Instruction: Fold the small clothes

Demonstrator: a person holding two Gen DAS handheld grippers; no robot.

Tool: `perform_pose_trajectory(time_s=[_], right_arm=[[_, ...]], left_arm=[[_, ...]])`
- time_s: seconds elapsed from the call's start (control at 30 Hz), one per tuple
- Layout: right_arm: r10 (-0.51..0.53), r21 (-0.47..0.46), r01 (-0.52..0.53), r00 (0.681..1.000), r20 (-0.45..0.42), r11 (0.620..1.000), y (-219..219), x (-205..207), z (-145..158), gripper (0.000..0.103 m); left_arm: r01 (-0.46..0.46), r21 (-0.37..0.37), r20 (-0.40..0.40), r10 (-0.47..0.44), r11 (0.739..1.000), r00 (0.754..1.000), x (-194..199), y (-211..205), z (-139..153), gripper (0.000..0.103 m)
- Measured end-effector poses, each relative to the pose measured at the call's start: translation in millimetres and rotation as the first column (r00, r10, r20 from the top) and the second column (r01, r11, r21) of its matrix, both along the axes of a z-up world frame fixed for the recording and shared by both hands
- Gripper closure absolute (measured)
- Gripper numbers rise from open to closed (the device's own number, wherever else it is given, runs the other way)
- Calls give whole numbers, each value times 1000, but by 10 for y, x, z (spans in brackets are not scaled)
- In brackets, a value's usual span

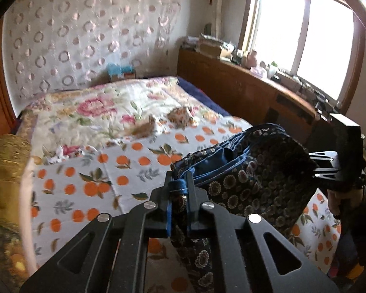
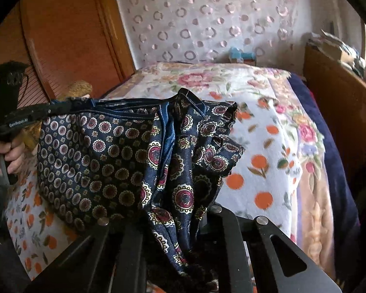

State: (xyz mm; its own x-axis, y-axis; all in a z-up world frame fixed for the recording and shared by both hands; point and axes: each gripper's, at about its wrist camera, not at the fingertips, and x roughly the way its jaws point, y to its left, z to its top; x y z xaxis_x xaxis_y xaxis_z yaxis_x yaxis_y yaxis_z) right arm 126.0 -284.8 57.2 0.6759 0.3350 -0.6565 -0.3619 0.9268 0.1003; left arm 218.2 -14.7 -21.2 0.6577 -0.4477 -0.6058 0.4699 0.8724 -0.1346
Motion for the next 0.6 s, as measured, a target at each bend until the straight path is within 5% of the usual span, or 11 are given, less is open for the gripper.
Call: perform_pose_trajectory(time_s=[0.33,0.6], right_arm=[[109,-46,-105,990,94,993,448,153,298,91],[267,-118,-249,950,165,961,1053,509,515,91]], left_arm=[[-120,-45,81,123,992,989,-224,661,208,95],[-268,-95,145,279,959,949,-372,1389,352,95]])
